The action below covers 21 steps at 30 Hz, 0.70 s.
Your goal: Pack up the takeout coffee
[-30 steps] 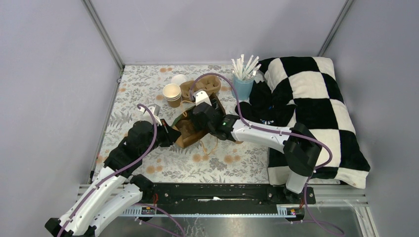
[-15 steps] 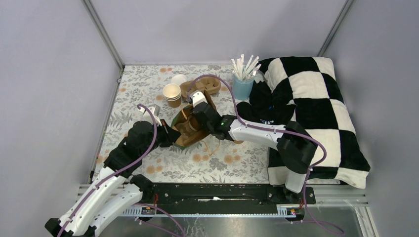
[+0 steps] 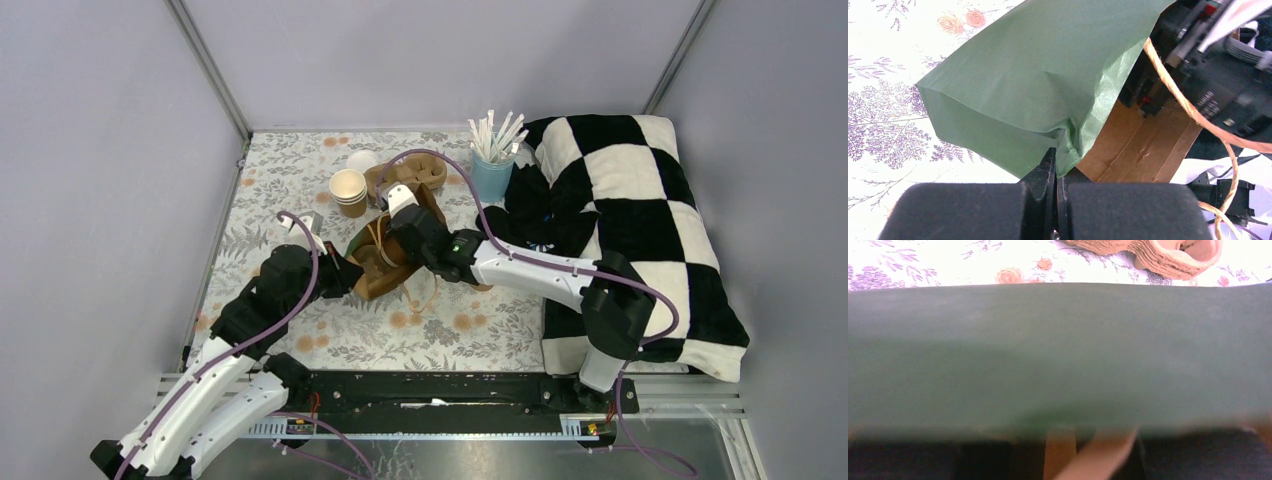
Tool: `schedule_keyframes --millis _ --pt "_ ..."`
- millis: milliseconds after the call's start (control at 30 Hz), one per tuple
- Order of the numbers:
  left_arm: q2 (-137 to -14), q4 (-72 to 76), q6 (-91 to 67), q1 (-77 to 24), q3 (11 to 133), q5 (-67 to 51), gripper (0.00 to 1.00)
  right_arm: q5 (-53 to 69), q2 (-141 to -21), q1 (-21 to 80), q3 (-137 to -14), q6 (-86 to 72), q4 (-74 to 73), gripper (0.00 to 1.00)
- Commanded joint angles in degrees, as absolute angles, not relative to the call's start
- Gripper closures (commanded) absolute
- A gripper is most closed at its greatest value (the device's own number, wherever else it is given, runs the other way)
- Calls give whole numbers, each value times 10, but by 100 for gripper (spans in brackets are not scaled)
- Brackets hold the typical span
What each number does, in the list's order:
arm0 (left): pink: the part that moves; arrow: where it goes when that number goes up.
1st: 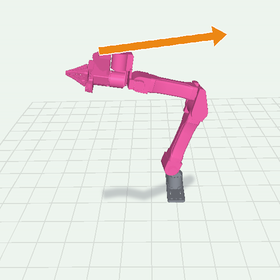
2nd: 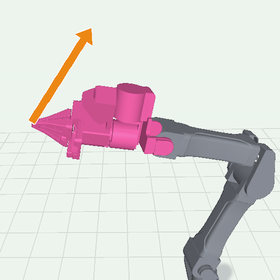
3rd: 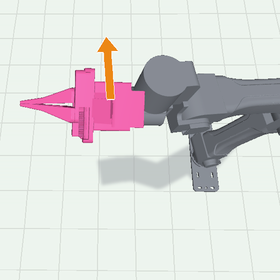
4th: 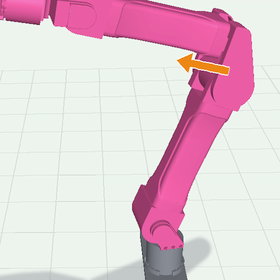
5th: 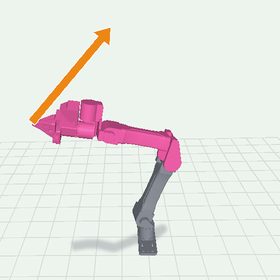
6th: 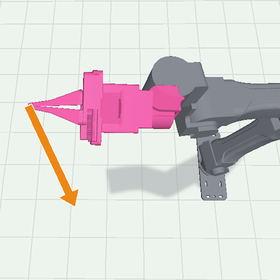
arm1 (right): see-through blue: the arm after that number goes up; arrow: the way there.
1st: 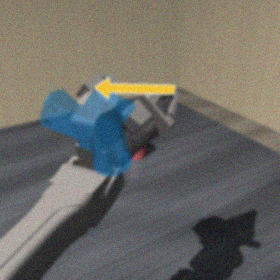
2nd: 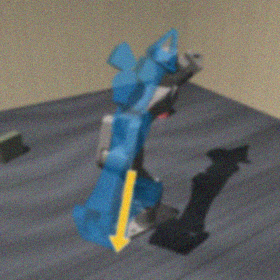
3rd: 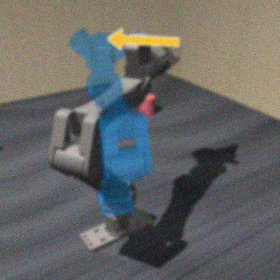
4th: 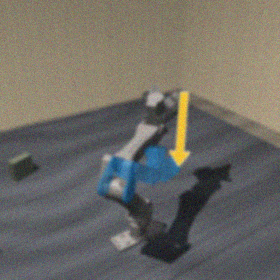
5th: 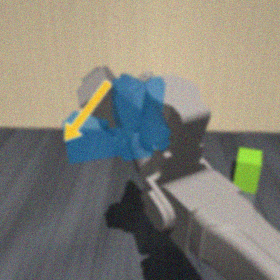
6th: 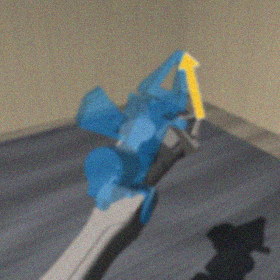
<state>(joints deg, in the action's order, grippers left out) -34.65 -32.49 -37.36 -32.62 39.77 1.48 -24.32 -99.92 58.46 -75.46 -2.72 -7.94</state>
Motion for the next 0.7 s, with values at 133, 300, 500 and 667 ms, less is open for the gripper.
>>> schedule_keyframes --millis 133,300,500,667 --pt "-387 -328 -367 -328 434 49 100 -237 -945 623 -824 -18 -126 75" --pt "-404 -335 -367 -328 455 77 100 -238 -927 631 -847 -36 -153 75" --pt "-426 -389 -367 -328 492 156 100 -250 -876 631 -864 -40 -204 76" --pt "-445 -411 -365 -328 520 194 100 -221 -833 631 -887 -44 -252 78"
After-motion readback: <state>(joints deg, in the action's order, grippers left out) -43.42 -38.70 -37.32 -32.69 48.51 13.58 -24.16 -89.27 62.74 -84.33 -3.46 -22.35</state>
